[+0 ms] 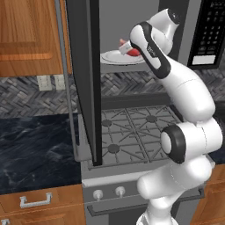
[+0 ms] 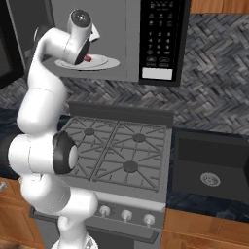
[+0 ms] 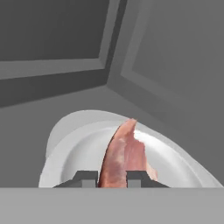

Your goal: Transport the steak from the fridge to the microwave and turn on the microwave.

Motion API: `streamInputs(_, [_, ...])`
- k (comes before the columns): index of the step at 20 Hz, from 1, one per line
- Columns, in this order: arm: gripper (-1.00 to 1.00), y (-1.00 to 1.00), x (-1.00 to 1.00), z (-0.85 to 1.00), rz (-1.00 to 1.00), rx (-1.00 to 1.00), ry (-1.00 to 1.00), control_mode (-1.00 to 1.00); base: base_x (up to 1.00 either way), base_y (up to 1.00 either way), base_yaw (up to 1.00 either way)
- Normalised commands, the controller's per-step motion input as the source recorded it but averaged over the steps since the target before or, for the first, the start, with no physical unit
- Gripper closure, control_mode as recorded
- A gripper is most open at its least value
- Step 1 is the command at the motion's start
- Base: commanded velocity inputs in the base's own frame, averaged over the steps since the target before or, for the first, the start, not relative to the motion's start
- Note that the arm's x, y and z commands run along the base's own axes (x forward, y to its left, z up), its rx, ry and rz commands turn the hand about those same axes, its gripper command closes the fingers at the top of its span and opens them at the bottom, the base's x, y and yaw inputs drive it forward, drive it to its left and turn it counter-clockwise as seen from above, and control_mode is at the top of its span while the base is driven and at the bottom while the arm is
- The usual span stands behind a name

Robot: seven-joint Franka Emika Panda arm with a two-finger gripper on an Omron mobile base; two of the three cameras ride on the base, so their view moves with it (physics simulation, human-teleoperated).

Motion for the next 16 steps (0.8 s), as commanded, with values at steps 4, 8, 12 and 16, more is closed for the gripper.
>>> streamInputs(4, [1.0,0.11,0.4,0.0,0.0,0.0,0.03,-1.0,0.0,0.0,0.0])
streamInputs(8, [1.0,0.1,0.33,-0.02,0.0,0.0,0.06,-1.0,0.0,0.0,0.0])
streamInputs(12, [1.0,0.1,0.27,-0.07,0.0,0.0,0.01,-1.0,0.0,0.0,0.0])
streamInputs(16, [1.0,0.06,0.22,-0.16,0.0,0.0,0.0,-1.0,0.0,0.0,0.0])
